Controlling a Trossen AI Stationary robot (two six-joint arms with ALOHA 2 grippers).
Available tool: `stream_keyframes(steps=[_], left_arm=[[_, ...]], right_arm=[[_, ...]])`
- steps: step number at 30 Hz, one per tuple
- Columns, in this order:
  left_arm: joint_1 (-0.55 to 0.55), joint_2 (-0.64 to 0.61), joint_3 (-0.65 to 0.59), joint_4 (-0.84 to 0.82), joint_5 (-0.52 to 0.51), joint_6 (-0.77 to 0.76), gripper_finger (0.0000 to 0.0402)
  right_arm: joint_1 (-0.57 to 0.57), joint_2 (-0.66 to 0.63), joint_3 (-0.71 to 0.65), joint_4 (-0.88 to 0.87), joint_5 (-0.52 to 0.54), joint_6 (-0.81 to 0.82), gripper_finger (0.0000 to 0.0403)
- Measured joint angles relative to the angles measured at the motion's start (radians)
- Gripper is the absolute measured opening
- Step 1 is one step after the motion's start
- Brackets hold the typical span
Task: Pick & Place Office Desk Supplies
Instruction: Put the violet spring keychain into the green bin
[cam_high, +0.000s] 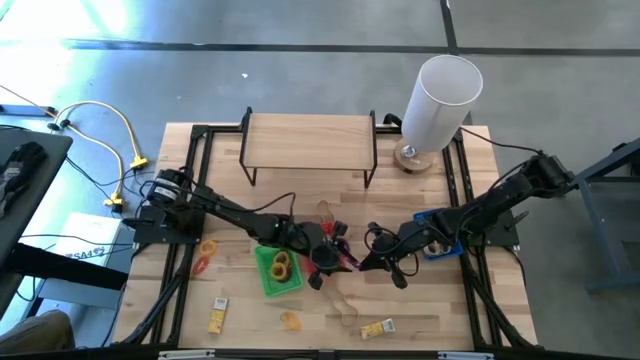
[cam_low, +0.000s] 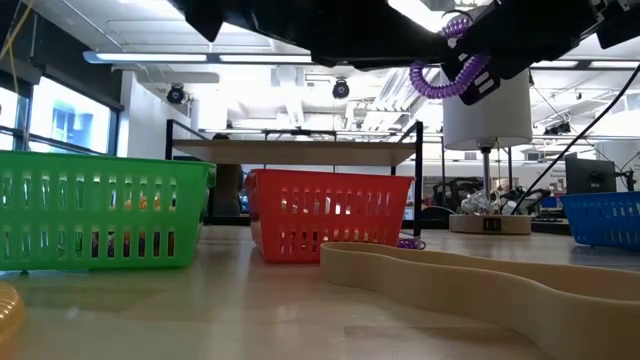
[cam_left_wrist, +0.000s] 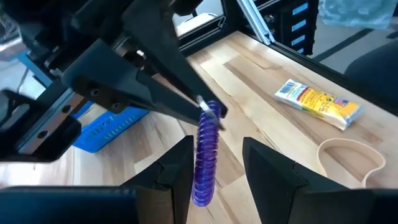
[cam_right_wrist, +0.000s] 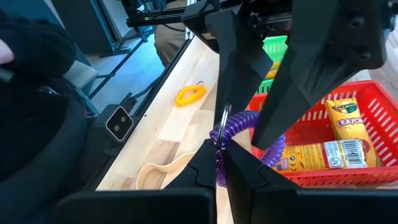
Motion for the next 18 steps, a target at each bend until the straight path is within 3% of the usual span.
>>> stream_keyframes(steps=[5,15,18], left_arm=[[0.0,0.0,0.0,-0.003,0.0,-0.02,0.0116],[0.0,0.0,0.0,-0.006,0.0,-0.034,0.0017],[0.0,0.0,-0.001,-0.006,0.0,-0.043,0.0009]], right_arm=[[0.0,0.0,0.0,0.0,0.0,0.0,0.0004],[0.0,0.0,0.0,0.0,-0.008,0.0,0.0005],[0.0,0.0,0.0,0.0,-0.015,0.005,0.0011]])
